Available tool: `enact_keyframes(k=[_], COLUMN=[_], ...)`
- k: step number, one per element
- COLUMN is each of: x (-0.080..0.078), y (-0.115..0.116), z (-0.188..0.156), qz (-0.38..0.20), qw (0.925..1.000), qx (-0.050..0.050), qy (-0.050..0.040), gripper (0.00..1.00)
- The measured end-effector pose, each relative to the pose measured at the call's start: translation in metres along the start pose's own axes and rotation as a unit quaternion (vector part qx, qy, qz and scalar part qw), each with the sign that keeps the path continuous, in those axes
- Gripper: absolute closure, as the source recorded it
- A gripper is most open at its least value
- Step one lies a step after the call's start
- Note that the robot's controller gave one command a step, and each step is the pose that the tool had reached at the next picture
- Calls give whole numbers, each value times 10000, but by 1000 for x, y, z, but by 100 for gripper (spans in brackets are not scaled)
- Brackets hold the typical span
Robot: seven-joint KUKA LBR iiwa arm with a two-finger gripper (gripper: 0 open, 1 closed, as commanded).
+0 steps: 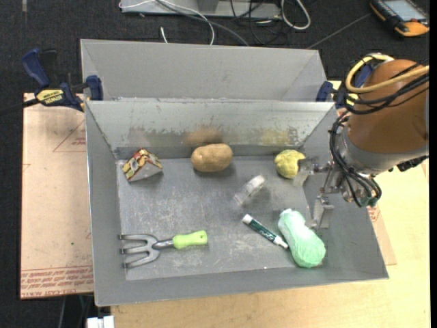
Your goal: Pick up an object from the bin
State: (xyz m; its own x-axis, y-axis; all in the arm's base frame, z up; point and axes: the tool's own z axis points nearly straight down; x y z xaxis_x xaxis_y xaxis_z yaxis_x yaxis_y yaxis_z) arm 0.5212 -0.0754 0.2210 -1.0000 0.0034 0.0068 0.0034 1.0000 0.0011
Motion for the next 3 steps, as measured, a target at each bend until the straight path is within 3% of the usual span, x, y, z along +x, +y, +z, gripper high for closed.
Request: enact_keyframes(k=[1, 2, 3], x=[-2, 8, 31], y=[0, -10, -8], z=[-4, 46, 62], qz=[-15, 815, 900], qw=[10000, 9967, 9959], qx=[7, -2, -1], qy=[-41, -49, -52], gripper=[0, 0, 0])
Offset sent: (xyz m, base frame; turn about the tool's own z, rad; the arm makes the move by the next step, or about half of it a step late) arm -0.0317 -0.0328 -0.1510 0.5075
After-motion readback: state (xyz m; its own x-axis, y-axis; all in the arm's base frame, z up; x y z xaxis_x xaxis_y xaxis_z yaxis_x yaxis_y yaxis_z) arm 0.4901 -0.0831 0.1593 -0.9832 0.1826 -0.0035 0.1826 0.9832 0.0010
